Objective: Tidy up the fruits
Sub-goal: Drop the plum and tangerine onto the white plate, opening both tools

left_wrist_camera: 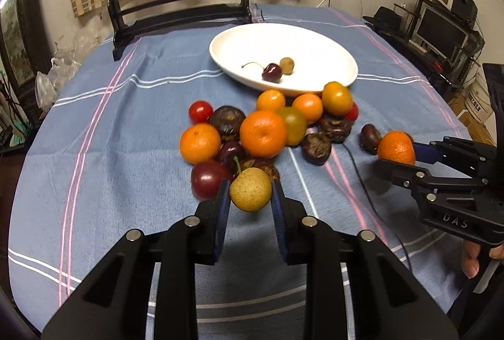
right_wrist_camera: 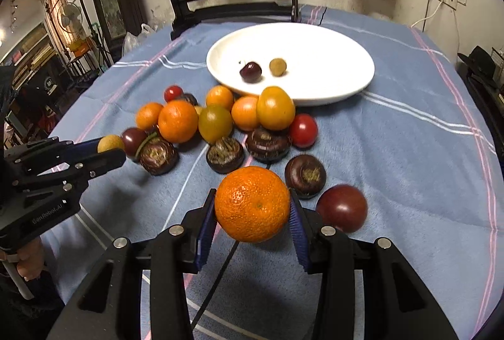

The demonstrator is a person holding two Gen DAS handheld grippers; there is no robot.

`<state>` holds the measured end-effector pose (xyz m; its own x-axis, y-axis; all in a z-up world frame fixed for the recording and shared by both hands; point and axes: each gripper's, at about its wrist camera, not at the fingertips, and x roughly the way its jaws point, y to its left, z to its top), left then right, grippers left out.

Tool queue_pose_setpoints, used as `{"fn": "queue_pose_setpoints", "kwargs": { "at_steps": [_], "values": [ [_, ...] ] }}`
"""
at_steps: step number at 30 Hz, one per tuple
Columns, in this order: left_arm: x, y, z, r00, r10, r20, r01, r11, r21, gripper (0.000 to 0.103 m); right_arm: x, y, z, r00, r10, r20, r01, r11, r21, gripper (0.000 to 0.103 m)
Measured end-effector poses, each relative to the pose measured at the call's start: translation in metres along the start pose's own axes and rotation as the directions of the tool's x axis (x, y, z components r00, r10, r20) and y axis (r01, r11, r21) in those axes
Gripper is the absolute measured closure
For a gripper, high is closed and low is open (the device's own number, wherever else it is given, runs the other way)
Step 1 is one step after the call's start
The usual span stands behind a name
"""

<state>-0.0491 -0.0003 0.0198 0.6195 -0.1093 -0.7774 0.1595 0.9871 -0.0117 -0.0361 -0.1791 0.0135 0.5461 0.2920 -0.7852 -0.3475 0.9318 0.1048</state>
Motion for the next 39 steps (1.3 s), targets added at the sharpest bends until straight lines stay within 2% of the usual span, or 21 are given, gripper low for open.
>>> {"fn": "queue_pose_setpoints", "kwargs": {
  "at_steps": [9, 16, 18, 23, 26, 29, 32, 34, 36, 39],
  "values": [
    [0.003, -0.007, 0.016, 1.0, -0.022, 0.012, 0.022, 0.999, 0.028, 0.078, -0.009, -0.003, 0.017, 0.999, -0.011, 0.041, 0.012, 1.0, -0.016, 0.06],
    [0.029, -0.003, 0.083, 0.997, -0.069, 0.046, 0.069, 0.997, -0.017, 0.078, -0.001, -0.017, 0.063, 0.996, -0.031, 0.089, 0.031, 1.0, -0.001, 0.06],
    [0.046, -0.002, 0.101, 0.998, -0.05, 0.041, 0.052, 0.998, -0.032, 0.078, 0.013, -0.023, 0.078, 0.997, -0.04, 0.073, 0.039, 0.999, 0.008, 0.06],
    [0.099, 0.001, 0.136, 0.999, -0.032, -0.03, 0.03, 0.997, -0.072, 0.078, 0.049, -0.034, 0.101, 0.998, -0.054, 0.006, 0.054, 0.998, 0.034, 0.059],
    [0.12, 0.001, 0.143, 0.998, -0.007, -0.064, 0.003, 0.998, -0.064, 0.078, 0.072, -0.04, 0.108, 0.997, -0.058, -0.044, 0.06, 0.997, 0.038, 0.059],
    [0.14, -0.001, 0.146, 0.994, -0.016, -0.104, 0.009, 0.998, -0.07, 0.077, 0.087, -0.043, 0.111, 0.997, -0.051, -0.067, 0.054, 0.997, 0.054, 0.059],
    [0.149, -0.001, 0.147, 0.992, -0.036, -0.121, 0.024, 0.995, -0.098, 0.063, 0.09, -0.047, 0.113, 0.997, -0.043, -0.07, 0.048, 0.996, 0.078, 0.05],
    [0.143, -0.003, 0.145, 0.994, -0.029, -0.104, 0.019, 0.996, -0.092, 0.042, 0.084, -0.048, 0.112, 0.998, -0.042, -0.05, 0.046, 0.996, 0.083, 0.049],
    [0.13, -0.003, 0.143, 0.998, -0.014, -0.065, 0.008, 0.996, -0.085, 0.037, 0.075, -0.049, 0.11, 0.998, -0.048, -0.032, 0.05, 0.995, 0.081, 0.048],
    [0.113, -0.002, 0.139, 0.999, -0.018, -0.045, 0.015, 0.997, -0.071, 0.037, 0.061, -0.052, 0.103, 0.999, -0.053, -0.013, 0.054, 0.995, 0.087, 0.044]
  ]
}}
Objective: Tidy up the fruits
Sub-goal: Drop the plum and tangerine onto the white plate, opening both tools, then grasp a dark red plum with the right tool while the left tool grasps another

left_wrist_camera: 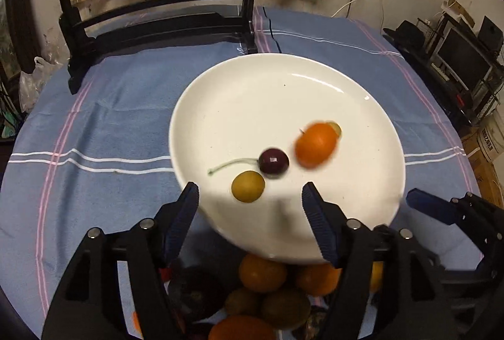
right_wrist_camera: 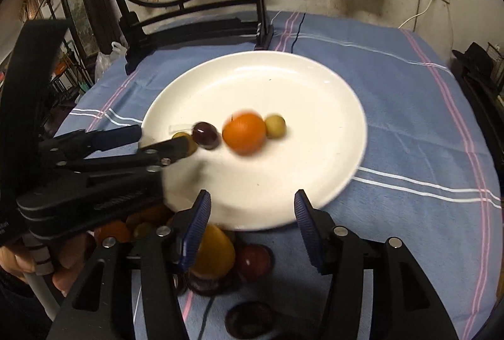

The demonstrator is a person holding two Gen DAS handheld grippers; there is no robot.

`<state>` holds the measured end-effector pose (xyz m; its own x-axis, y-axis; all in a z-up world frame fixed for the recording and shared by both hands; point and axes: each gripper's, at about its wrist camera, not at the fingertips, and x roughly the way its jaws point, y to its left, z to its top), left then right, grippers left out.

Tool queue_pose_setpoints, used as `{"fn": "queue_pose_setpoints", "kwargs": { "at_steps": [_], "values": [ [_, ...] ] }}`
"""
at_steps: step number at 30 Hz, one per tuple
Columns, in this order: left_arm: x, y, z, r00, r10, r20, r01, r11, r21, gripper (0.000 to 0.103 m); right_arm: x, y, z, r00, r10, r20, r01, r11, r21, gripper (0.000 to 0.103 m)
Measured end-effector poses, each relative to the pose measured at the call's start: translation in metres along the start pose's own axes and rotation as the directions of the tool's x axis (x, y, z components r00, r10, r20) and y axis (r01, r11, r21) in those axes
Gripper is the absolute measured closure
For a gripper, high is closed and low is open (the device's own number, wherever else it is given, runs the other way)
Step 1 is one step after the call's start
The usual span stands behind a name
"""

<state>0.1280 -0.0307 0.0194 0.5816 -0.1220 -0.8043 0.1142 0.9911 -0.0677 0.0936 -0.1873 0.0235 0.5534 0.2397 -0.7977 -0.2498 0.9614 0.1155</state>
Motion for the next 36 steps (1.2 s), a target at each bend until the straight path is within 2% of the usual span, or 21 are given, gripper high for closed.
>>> {"fn": "queue_pose_setpoints", "kwargs": {
  "at_steps": [2, 4, 5, 15, 25, 26, 28, 29, 36],
  "values": [
    [-0.011, 0.004, -0.007, 1.0, -0.002, 0.008, 0.002, 1.0, -0.004, 0.034, -0.012, -0.004, -0.009, 1.0, -0.001, 0.011, 0.001, 1.0, -0.001, 0.044],
    [-0.025, 0.01, -0.019, 1.0, 0.006, 0.019, -0.006, 1.0, -0.004, 0.018, -0.023, -0.005, -0.021, 1.0, -0.013, 0.019, 0.013, 1.0, -0.017, 0.043],
    [-0.027, 0.011, -0.021, 1.0, 0.008, 0.022, -0.008, 1.0, -0.003, 0.017, -0.028, -0.006, -0.027, 1.0, -0.021, 0.019, 0.021, 1.0, -0.023, 0.043],
    [-0.063, 0.038, -0.089, 1.0, 0.006, 0.029, -0.005, 0.999, -0.032, 0.017, -0.046, -0.016, -0.097, 0.997, -0.063, -0.049, 0.061, 0.997, -0.041, 0.041],
    [-0.062, 0.04, -0.125, 0.999, 0.001, -0.032, -0.002, 0.999, -0.035, 0.017, -0.026, -0.013, -0.11, 0.992, -0.091, -0.092, 0.089, 0.996, -0.021, 0.041],
    [-0.06, 0.04, -0.127, 0.999, 0.002, -0.041, -0.003, 1.0, -0.03, 0.017, -0.023, -0.013, -0.11, 0.991, -0.092, -0.095, 0.091, 0.996, -0.022, 0.043],
    [-0.059, 0.039, -0.13, 0.999, 0.002, -0.047, -0.003, 1.0, -0.028, 0.017, -0.02, -0.012, -0.11, 0.991, -0.092, -0.092, 0.091, 0.996, -0.019, 0.058],
    [-0.058, 0.039, -0.132, 0.999, 0.005, -0.048, -0.006, 1.0, -0.029, 0.017, -0.022, -0.012, -0.11, 0.991, -0.102, -0.084, 0.101, 0.995, -0.015, 0.062],
    [-0.06, 0.054, -0.144, 0.998, 0.013, -0.061, -0.015, 0.999, -0.032, 0.017, -0.029, -0.019, -0.116, 0.995, -0.06, -0.075, 0.063, 0.997, 0.038, 0.063]
  ]
}}
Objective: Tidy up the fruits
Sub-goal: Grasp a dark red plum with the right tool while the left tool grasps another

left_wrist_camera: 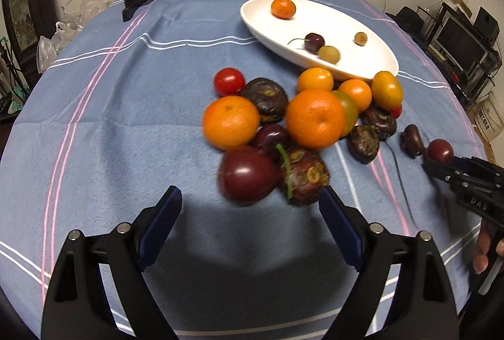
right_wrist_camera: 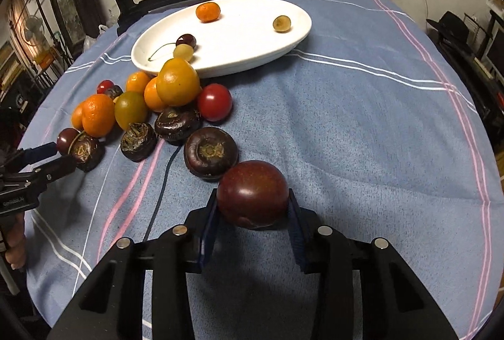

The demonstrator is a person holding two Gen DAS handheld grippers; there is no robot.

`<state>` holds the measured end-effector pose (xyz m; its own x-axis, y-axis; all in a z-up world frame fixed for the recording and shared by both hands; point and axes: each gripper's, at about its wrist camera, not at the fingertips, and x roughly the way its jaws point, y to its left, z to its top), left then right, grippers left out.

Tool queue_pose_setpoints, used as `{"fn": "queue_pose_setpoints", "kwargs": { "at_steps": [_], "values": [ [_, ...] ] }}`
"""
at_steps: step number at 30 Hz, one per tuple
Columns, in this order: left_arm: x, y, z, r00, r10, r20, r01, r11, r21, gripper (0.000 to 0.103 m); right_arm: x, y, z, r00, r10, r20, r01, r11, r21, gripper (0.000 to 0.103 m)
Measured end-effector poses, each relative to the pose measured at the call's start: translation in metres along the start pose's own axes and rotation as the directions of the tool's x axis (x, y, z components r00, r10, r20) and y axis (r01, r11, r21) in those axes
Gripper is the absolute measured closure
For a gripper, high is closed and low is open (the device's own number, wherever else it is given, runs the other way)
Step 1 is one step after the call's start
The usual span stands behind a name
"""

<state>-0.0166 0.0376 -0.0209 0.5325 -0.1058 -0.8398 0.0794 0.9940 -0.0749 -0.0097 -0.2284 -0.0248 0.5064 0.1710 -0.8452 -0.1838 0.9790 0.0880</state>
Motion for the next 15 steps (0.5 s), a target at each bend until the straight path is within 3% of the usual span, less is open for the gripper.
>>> {"fn": "queue_pose_setpoints", "kwargs": {
  "at_steps": [2, 4, 6, 15],
  "values": [
    [0.0, 0.005, -0.001, 1.0, 0.005, -0.005, -0.005, 1.0, 0.006, 0.017, -0.002, 0.0, -0.003, 1.0, 0.008, 0.0, -0.008, 1.0, 0.0, 0.063],
    [0.003, 0.009, -0.003, 1.0, 0.007, -0.019, -0.007, 1.0, 0.015, 0.028, -0.003, 0.0, -0.004, 1.0, 0.016, 0.001, -0.016, 1.0, 0.0, 0.063],
    [0.006, 0.013, -0.003, 0.999, 0.001, -0.04, 0.0, 1.0, 0.022, 0.032, -0.005, 0.001, -0.006, 1.0, 0.023, 0.004, -0.023, 1.0, -0.003, 0.063],
    [0.017, 0.008, 0.01, 0.999, 0.032, -0.032, -0.029, 0.997, 0.077, 0.041, -0.01, 0.011, -0.006, 0.999, 0.045, 0.016, -0.044, 0.999, -0.029, 0.063]
  ]
}}
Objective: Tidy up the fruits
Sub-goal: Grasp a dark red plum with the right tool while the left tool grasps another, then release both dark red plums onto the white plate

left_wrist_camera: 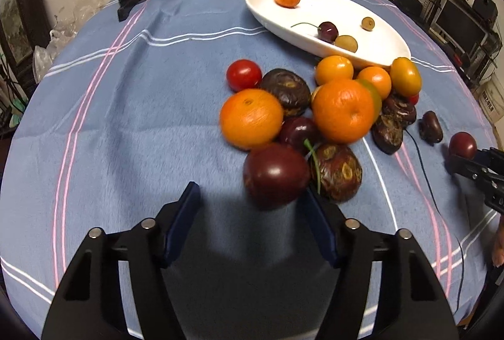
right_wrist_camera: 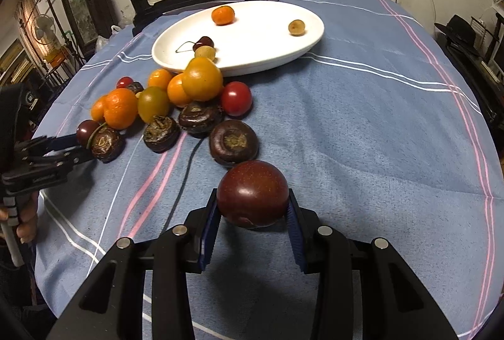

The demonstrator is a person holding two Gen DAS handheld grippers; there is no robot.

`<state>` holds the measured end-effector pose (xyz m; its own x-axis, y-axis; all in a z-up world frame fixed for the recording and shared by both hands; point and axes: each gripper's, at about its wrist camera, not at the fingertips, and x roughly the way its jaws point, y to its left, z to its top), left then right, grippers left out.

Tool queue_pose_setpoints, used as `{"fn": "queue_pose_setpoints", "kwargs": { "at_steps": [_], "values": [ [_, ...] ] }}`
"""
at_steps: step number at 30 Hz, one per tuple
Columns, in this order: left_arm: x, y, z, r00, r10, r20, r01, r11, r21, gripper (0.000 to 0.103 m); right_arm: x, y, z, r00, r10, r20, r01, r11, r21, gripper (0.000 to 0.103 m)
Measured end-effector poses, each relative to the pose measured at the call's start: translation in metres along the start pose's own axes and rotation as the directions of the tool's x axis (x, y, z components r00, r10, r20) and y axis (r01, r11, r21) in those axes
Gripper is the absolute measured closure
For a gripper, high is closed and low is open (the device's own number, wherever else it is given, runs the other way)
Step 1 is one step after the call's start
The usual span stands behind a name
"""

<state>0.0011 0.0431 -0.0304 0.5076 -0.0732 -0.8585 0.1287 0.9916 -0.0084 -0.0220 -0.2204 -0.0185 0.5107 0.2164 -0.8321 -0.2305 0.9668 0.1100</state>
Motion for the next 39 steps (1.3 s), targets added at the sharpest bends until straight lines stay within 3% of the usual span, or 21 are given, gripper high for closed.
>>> {"fn": "queue_pose_setpoints", "kwargs": {
  "at_steps": [2, 4, 8, 15, 22, 27, 30, 37, 39],
  "values": [
    [0.001, -0.003, 0.003, 1.0, -0.003, 0.006, 0.003, 1.0, 0.017, 0.049, 0.0, 0.001, 0.0, 1.0, 0.003, 0.0, -0.003, 1.0, -0.003, 0.063],
    [0.0, -0.006, 0.004, 0.999, -0.036, 0.01, 0.036, 0.999, 0.034, 0.066, 0.0, 0.003, 0.0, 1.0, 0.005, -0.001, -0.005, 1.0, -0.005, 0.063],
    [-0.001, -0.008, 0.001, 0.999, -0.036, 0.024, 0.035, 0.998, 0.051, 0.066, -0.002, 0.004, 0.002, 1.0, 0.005, 0.0, -0.005, 1.0, -0.013, 0.063],
    [-0.032, -0.001, 0.002, 0.992, -0.111, 0.054, 0.109, 0.993, 0.036, 0.067, -0.013, 0.007, 0.011, 0.999, 0.029, 0.034, -0.028, 0.999, -0.024, 0.063],
    [-0.052, -0.01, 0.049, 0.983, -0.122, 0.134, 0.12, 0.993, 0.02, 0.066, -0.028, 0.014, 0.054, 0.993, 0.03, 0.118, -0.024, 0.999, -0.049, 0.063],
    [-0.031, -0.029, 0.102, 0.981, -0.123, 0.149, 0.125, 0.992, -0.006, 0.066, -0.02, 0.019, 0.094, 0.987, 0.038, 0.156, -0.03, 0.998, -0.055, 0.063],
    [-0.005, -0.039, 0.129, 0.987, -0.102, 0.12, 0.106, 0.994, -0.027, 0.066, 0.004, 0.018, 0.116, 0.992, 0.022, 0.126, -0.017, 0.999, -0.04, 0.063],
    [0.045, -0.052, 0.149, 0.997, -0.081, 0.02, 0.082, 0.996, -0.037, 0.066, 0.056, 0.013, 0.131, 1.0, -0.012, 0.014, 0.012, 1.0, -0.022, 0.062],
    [0.048, -0.054, 0.15, 0.997, -0.078, 0.015, 0.079, 0.996, -0.045, 0.065, 0.06, 0.012, 0.131, 1.0, -0.016, 0.017, 0.016, 1.0, -0.018, 0.061]
  ]
}}
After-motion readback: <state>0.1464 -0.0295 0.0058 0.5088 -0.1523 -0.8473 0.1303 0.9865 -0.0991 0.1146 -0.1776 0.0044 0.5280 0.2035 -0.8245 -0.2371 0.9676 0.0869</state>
